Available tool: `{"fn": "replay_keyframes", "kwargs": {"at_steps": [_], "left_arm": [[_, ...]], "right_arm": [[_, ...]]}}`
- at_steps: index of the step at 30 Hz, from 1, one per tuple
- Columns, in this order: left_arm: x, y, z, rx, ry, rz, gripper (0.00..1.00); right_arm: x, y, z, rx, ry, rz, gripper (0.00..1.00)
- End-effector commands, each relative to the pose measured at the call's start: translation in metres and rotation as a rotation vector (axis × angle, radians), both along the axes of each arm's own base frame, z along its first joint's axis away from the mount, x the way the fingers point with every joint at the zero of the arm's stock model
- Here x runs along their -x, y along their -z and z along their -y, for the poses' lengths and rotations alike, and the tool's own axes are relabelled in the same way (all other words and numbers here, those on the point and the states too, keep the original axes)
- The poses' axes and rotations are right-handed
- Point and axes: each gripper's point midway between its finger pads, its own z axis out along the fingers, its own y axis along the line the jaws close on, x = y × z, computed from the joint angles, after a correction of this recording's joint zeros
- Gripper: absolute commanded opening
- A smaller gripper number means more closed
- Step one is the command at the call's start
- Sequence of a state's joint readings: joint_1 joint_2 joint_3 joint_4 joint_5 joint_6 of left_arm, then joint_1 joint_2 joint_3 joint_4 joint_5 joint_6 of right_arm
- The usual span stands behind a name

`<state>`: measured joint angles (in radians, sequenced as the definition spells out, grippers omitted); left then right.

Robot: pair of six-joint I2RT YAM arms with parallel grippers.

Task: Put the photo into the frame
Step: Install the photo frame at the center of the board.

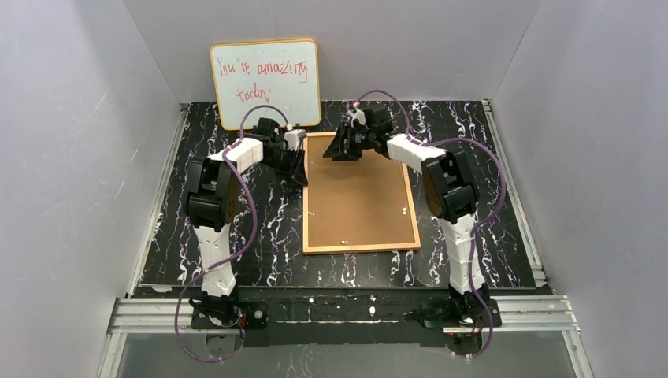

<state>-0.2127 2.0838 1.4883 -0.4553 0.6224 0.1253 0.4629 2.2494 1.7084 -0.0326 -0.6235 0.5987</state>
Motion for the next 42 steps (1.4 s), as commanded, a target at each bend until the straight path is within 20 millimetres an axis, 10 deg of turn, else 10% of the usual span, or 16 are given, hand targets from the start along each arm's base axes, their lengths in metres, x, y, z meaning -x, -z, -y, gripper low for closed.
{"fn": "replay_keyframes", "kwargs": {"at_steps": [1, 29, 42], "left_arm": [[0.003, 0.002, -0.004, 0.029, -0.019, -0.049, 0.33], [0.01, 0.019, -0.009, 0.056, -0.019, -0.077, 0.21], [0.012, 0.02, -0.011, 0.051, -0.014, -0.073, 0.2]], "right_arm": [[-0.003, 0.017, -0.011, 0.019, 0.001, -0.024, 0.56], [-0.006, 0.063, -0.062, 0.06, -0.035, -0.059, 0.46], [-0.011, 0.03, -0.047, 0.041, -0.013, -0.011, 0.43]]}}
